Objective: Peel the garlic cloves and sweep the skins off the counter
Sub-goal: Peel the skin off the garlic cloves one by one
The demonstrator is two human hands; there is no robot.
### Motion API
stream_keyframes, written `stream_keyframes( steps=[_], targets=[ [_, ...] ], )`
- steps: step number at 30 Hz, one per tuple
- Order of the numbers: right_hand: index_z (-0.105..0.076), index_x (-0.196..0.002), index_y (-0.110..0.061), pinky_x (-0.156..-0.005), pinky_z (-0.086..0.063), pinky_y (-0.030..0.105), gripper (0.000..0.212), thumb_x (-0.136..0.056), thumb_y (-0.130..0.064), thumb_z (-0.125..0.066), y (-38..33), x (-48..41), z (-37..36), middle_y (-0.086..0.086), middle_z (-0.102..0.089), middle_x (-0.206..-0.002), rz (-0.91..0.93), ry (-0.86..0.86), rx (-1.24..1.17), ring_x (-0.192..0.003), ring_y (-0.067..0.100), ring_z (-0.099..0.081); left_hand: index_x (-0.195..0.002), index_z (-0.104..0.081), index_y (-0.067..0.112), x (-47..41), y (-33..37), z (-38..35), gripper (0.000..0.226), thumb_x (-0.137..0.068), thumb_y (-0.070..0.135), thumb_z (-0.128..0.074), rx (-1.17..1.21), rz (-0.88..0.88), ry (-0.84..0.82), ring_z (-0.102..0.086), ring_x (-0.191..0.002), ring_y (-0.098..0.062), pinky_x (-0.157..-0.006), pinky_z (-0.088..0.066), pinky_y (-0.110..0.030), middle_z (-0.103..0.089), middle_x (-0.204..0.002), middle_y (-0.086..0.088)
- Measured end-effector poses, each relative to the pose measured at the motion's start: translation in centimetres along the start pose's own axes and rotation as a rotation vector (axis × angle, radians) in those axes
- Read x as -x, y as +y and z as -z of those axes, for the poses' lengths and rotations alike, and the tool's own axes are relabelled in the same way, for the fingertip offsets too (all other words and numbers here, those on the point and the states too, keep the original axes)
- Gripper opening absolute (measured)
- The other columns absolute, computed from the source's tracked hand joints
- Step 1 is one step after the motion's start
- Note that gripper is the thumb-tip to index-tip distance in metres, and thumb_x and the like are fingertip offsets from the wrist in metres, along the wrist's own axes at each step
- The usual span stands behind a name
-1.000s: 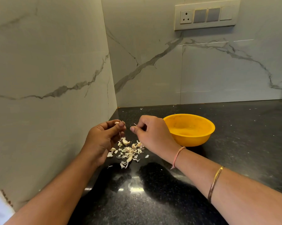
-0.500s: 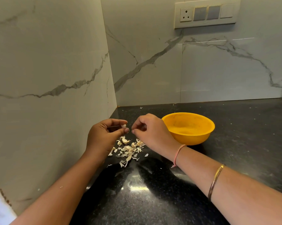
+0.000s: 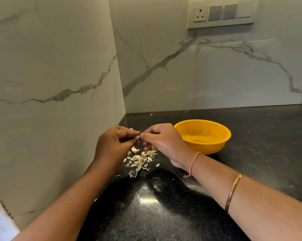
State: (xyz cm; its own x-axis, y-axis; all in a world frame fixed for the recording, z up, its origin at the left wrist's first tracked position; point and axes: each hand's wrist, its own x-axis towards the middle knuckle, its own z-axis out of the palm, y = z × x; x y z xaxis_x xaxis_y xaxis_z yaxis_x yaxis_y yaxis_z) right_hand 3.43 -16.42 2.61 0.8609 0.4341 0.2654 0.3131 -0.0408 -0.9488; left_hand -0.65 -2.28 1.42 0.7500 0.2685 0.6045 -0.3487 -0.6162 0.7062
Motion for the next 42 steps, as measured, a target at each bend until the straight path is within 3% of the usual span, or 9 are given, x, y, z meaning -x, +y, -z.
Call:
stream_keyframes(
  steps=[3, 7, 10, 15, 20, 24, 32, 38, 42],
  targets=[
    [-0.067, -0.08, -0.002, -0.053, -0.049, 0.014, 0.01, -0.086, -0.002, -0.059, 0.0, 0.1, 0.0, 0.007, -0.063, -0.069, -0.001, -0.004, -0.008, -0.057, 0.011, -0.061, -0.092, -0.073, 0.019, 0.0, 0.0, -0.1, 0.029, -0.069, 0.001, -0.078, -0.033, -0.035, -0.005, -0.06, -0.075, 0.009, -0.067, -0.047, -0.005, -0.064, -0.082, 0.009],
    [-0.066, -0.077, -0.004, -0.054, -0.049, 0.014, 0.012, -0.086, -0.001, -0.059, 0.1, 0.0, -0.1, 0.007, -0.063, -0.069, -0.011, -0.017, -0.01, -0.059, 0.011, -0.061, -0.093, -0.074, 0.015, 0.1, 0.0, 0.0, 0.027, -0.07, 0.001, -0.078, -0.089, -0.067, -0.007, -0.061, -0.073, 0.004, -0.066, -0.046, -0.004, -0.063, -0.081, 0.011],
    [-0.066, -0.076, -0.004, -0.06, -0.054, 0.02, 0.012, -0.086, -0.002, -0.059, 0.2, -0.1, -0.2, 0.007, -0.063, -0.07, -0.008, -0.007, 0.021, -0.061, 0.012, -0.062, -0.094, -0.075, 0.012, 0.2, 0.1, 0.0, 0.026, -0.071, 0.002, -0.077, -0.133, -0.102, -0.005, -0.06, -0.076, 0.0, -0.068, -0.046, -0.004, -0.062, -0.081, 0.012],
    [-0.064, -0.071, -0.009, -0.075, -0.056, 0.04, 0.012, -0.083, -0.007, -0.061, 0.2, 0.0, -0.4, 0.007, -0.063, -0.068, 0.025, 0.046, 0.116, -0.067, 0.017, -0.062, -0.095, -0.074, 0.01, 0.4, 0.5, 0.0, 0.025, -0.072, 0.002, -0.076, -0.185, -0.174, -0.011, -0.056, -0.076, 0.003, -0.07, -0.043, -0.001, -0.058, -0.081, 0.014],
    [-0.061, -0.07, -0.012, -0.073, -0.055, 0.037, 0.013, -0.083, -0.007, -0.061, 0.1, 0.0, -0.6, 0.002, -0.061, -0.066, 0.047, 0.07, 0.147, -0.065, 0.014, -0.06, -0.093, -0.074, 0.014, 0.4, 0.5, -0.1, 0.024, -0.072, 0.004, -0.076, -0.159, -0.153, -0.014, -0.06, -0.074, 0.003, -0.068, -0.044, -0.002, -0.061, -0.081, 0.015],
    [-0.063, -0.074, -0.008, -0.069, -0.051, 0.036, 0.01, -0.082, -0.005, -0.058, 0.2, -0.3, -0.5, 0.002, -0.063, -0.065, -0.022, 0.055, 0.032, -0.061, 0.013, -0.058, -0.084, -0.073, 0.026, 0.3, 0.4, -0.1, 0.026, -0.071, 0.004, -0.077, 0.005, -0.009, -0.016, -0.064, -0.076, 0.004, -0.07, -0.05, -0.008, -0.069, -0.081, 0.012],
    [-0.061, -0.077, -0.001, -0.063, -0.047, 0.028, 0.009, -0.084, -0.001, -0.057, 0.1, -0.6, -0.4, 0.004, -0.056, -0.06, -0.136, 0.039, -0.211, -0.051, 0.01, -0.053, -0.084, -0.073, 0.013, 0.2, 1.0, -0.1, 0.027, -0.057, 0.016, -0.073, 0.52, 0.245, -0.067, -0.07, -0.086, -0.011, -0.077, -0.055, -0.02, -0.075, -0.087, 0.0],
    [-0.06, -0.07, -0.005, -0.069, -0.049, 0.031, 0.014, -0.084, -0.002, -0.057, 0.6, -0.5, -0.6, 0.003, -0.056, -0.059, -0.138, 0.076, -0.151, -0.051, 0.01, -0.055, -0.095, -0.069, 0.009, -0.2, 0.8, 0.1, 0.026, -0.07, 0.011, -0.065, 0.746, 0.344, -0.024, -0.069, -0.08, -0.01, -0.07, -0.054, -0.016, -0.074, -0.087, -0.002],
    [-0.065, -0.076, -0.001, -0.071, -0.055, 0.036, 0.019, -0.087, -0.011, -0.054, 0.7, -0.3, -0.7, 0.008, -0.063, -0.066, -0.031, 0.128, 0.133, -0.059, 0.014, -0.061, -0.103, -0.068, 0.014, -0.1, 0.7, -0.2, 0.022, -0.085, 0.007, -0.057, 0.68, 0.345, -0.037, -0.067, -0.077, -0.008, -0.071, -0.055, -0.016, -0.072, -0.089, -0.004]
  ],
)
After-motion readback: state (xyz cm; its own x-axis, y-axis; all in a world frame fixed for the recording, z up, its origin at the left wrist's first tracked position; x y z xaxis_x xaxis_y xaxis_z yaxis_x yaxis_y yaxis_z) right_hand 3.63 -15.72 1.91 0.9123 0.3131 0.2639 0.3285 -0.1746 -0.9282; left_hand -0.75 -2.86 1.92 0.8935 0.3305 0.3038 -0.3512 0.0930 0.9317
